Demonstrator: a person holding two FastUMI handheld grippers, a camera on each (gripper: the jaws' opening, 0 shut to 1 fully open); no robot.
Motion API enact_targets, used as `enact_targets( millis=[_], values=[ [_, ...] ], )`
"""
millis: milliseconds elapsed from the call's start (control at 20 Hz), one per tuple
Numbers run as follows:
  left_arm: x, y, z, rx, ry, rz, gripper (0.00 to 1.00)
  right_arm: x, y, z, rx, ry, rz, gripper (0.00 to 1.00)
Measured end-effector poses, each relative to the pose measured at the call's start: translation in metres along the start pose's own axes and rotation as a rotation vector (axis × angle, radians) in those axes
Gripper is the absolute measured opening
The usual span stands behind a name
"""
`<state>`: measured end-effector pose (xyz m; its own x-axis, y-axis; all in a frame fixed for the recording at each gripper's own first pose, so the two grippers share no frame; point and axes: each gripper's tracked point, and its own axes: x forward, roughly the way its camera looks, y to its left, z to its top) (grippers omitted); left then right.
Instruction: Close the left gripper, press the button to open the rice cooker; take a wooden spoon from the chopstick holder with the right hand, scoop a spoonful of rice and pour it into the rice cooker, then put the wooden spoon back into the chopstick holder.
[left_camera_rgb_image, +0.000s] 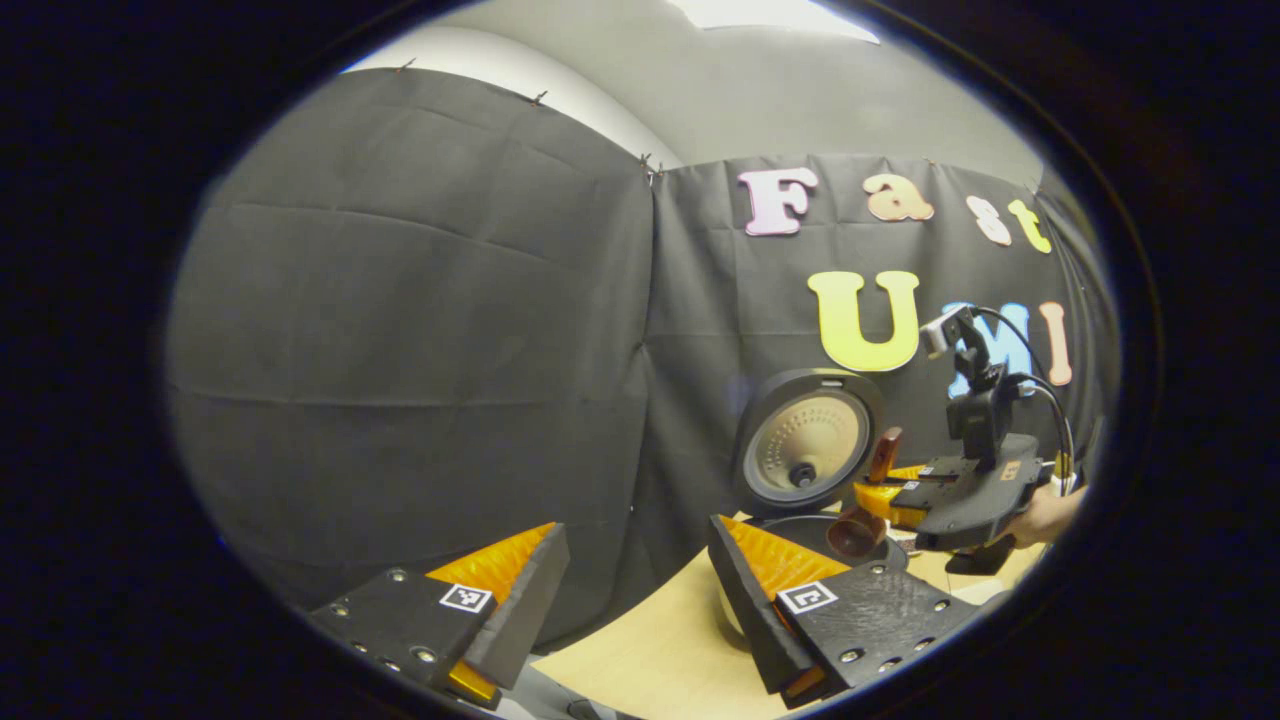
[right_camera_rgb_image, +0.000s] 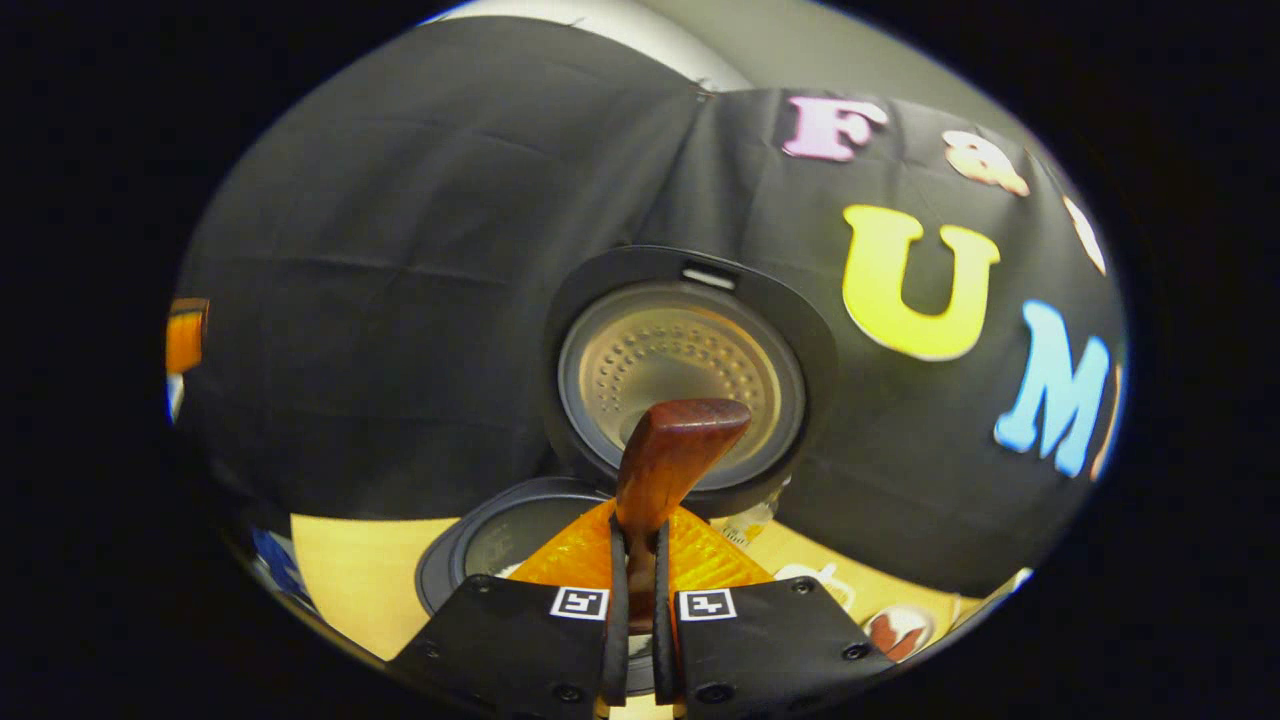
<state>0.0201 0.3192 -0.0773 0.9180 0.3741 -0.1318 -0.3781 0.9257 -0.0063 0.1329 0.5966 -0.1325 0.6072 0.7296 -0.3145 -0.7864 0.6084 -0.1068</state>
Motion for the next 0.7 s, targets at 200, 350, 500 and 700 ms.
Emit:
enact_targets(
  millis=[200,350,500,700],
  values=[
    [0.000,-0.005,0.007,0.009,-0.013,-0.014,0.85,-0.007,-0.016,0.003,0.329,0.000,0.025,0.12],
    [0.002,-0.017,0.013,0.008,-0.023,-0.038,0.85,-0.026,-0.033,0.008,0.532,-0.005,0.027,0.12],
    [0.006,-0.034,0.018,0.006,-0.030,-0.074,0.85,-0.049,-0.054,0.014,0.669,-0.020,0.008,0.08],
    [0.010,-0.061,0.026,0.010,-0.044,-0.125,0.85,-0.077,-0.088,0.013,0.699,-0.043,-0.057,0.12]
  ],
)
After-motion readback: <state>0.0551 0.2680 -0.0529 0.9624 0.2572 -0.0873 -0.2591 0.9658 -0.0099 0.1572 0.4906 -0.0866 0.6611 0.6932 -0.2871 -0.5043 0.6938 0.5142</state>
